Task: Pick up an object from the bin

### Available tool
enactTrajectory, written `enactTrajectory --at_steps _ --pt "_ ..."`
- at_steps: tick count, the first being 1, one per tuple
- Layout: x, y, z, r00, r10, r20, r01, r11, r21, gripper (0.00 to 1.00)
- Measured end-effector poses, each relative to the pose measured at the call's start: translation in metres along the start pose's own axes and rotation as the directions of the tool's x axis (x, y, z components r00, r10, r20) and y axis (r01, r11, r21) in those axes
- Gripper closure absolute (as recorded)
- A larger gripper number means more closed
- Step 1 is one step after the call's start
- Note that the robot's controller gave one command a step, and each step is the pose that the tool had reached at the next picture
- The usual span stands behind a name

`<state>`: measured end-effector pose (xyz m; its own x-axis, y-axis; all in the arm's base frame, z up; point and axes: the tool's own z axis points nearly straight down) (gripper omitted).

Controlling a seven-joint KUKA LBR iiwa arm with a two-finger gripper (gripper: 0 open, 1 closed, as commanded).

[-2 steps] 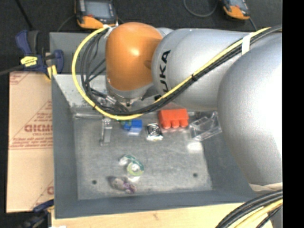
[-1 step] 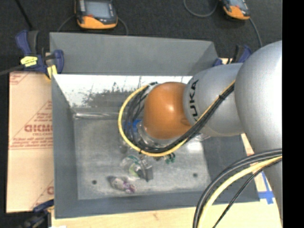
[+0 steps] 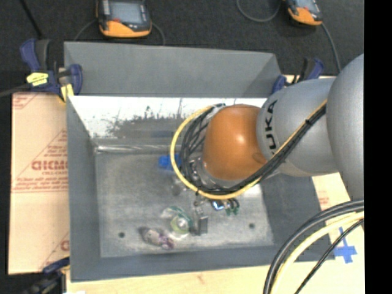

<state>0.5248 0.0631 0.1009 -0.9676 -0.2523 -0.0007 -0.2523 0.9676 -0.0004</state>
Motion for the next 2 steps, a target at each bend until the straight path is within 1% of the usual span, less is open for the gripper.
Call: enactTrajectory --at_steps 1,2 --pt "0.008 0.06 0.001 0.967 -0.254 -0.002 0.254 0.967 -0.002 0.0" --pt "-0.014 0.008 0.031 0.998 -0.06 0.001 0.06 0.998 -0.001 0.0"
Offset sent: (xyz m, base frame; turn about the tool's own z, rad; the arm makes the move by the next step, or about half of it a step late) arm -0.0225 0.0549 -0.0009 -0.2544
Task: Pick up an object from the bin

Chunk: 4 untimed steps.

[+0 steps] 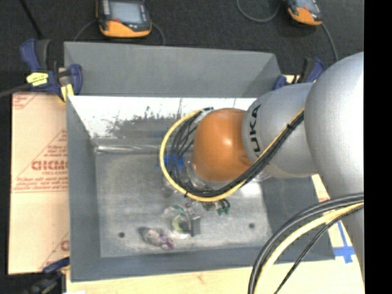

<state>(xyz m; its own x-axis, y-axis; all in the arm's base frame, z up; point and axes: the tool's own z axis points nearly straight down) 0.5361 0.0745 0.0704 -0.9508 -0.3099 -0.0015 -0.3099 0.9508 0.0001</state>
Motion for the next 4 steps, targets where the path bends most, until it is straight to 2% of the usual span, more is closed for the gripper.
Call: enactTrajectory --at_steps 1,2,3,4 --pt "0.045 0.021 -0.001 0.999 -0.047 0.003 0.047 0.999 -0.001 0.0" --pt "0.045 0.021 -0.002 0.999 -0.043 -0.005 0.043 0.999 -0.002 1.0" --pt "0.043 0.019 -0.082 0.999 -0.038 0.008 0.038 0.999 0.002 1.0" --pt "0.041 0.018 -0.124 1.0 -0.031 0.006 0.031 1.0 0.002 1.0"
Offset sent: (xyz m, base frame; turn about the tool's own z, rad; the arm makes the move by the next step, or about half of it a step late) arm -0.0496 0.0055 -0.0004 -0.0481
